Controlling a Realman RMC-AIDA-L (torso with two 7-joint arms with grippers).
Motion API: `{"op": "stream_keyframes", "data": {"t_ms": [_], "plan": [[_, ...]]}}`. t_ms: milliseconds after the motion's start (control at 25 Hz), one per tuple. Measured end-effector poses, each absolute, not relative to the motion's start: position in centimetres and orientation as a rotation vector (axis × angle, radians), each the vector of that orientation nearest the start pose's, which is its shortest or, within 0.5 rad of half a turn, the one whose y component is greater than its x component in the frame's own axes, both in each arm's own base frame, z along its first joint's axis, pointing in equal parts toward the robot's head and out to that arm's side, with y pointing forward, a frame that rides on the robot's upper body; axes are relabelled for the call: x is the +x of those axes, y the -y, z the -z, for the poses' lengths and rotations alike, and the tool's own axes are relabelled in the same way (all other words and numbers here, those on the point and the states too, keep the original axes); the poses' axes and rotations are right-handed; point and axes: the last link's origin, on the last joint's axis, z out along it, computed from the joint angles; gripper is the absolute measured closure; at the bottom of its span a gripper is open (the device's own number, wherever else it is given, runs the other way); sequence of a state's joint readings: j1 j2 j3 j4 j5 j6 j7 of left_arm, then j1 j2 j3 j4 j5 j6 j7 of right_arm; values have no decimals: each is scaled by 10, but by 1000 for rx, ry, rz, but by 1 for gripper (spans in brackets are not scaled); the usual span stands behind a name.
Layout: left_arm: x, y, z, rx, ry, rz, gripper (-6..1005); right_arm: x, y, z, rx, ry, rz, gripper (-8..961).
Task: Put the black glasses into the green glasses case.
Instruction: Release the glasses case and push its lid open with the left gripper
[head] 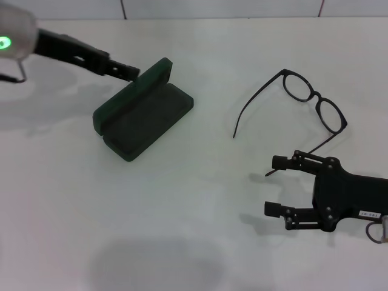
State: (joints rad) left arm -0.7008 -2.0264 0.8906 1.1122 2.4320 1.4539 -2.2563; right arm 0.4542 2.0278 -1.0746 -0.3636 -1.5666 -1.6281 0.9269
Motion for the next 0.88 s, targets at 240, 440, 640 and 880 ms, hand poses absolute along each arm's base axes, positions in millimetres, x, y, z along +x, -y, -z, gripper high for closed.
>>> {"op": "stream_keyframes", "data": {"t_ms": [240,440,640,880], "plan": [[-194,-421,-35,-2535,918,-187,128,263,-276,38,-2796,-291,-979,83],[-189,-423,-19,-2537,870,-274,128,263,-276,38,-2797,-294,-979,83],[-188,-423,-13,-2535,840,-314,132,263,-276,39,-2796,-298,-979,83],[-192,-424,-6,-2526,804,-344,173,264,-277,39,-2794,-302,-972,83]]}}
